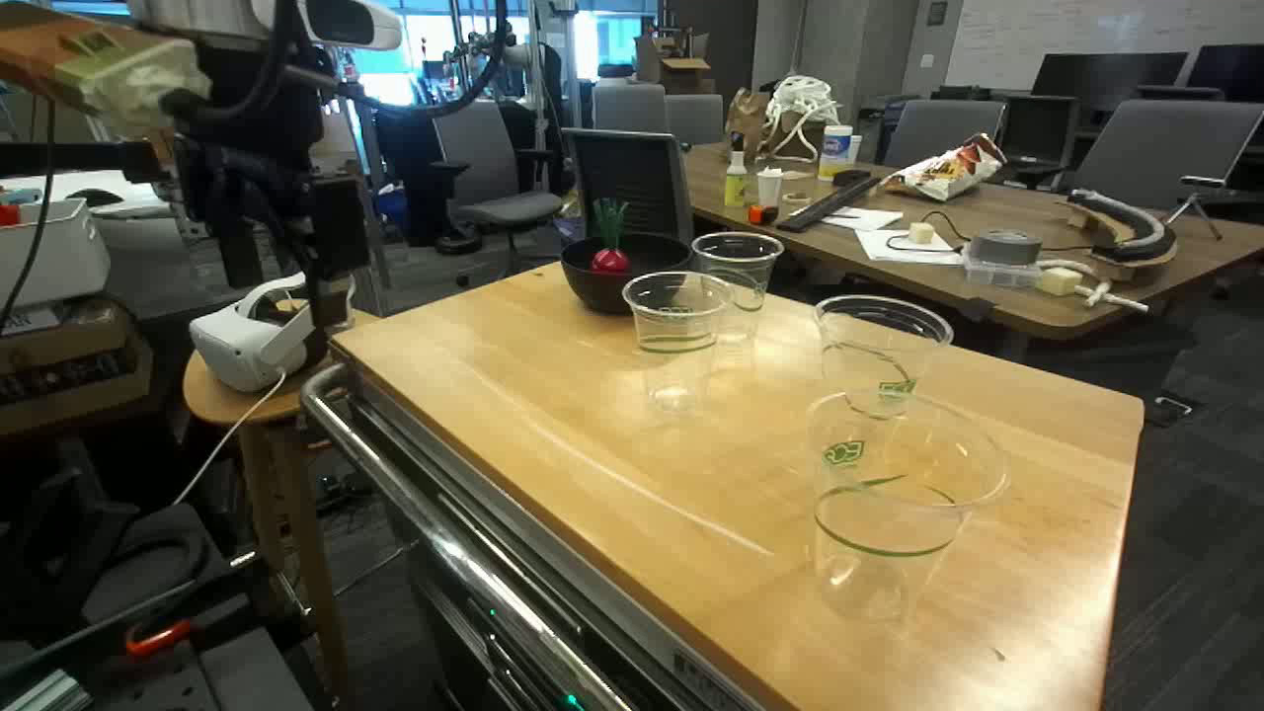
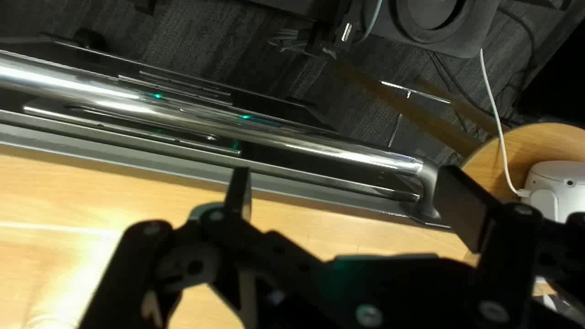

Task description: Stack the clear cups inside each other

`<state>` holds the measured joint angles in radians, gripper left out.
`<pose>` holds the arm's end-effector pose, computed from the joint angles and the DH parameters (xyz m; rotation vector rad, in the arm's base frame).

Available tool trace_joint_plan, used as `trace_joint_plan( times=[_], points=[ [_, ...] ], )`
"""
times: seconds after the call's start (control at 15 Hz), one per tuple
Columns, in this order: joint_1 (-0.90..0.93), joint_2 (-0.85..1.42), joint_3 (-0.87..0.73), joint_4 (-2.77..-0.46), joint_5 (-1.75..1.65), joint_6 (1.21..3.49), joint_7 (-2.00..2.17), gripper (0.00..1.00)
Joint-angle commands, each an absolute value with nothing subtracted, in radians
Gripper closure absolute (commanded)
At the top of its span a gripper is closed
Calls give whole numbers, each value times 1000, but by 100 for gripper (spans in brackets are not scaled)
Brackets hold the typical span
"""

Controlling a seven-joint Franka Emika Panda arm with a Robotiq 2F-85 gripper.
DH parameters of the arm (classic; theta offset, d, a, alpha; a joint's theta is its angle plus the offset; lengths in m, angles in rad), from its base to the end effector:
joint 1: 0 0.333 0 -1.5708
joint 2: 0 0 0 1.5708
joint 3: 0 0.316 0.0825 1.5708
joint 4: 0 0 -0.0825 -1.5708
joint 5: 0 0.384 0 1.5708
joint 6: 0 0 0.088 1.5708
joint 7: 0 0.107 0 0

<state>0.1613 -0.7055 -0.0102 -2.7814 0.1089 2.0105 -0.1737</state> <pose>0.3102 0.0541 0.4013 -3.0065 -0.4204 0.0980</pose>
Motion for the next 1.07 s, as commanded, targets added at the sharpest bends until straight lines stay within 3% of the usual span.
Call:
trace_joint_plan(
  times=[0.0, 0.87, 1.0],
  points=[
    [155, -705, -4, -2779, 113, 2008, -177, 0],
    [155, -705, -4, -2778, 113, 2008, -177, 0],
    [170, -653, 98, -2741, 75, 2058, -86, 0]
  ],
)
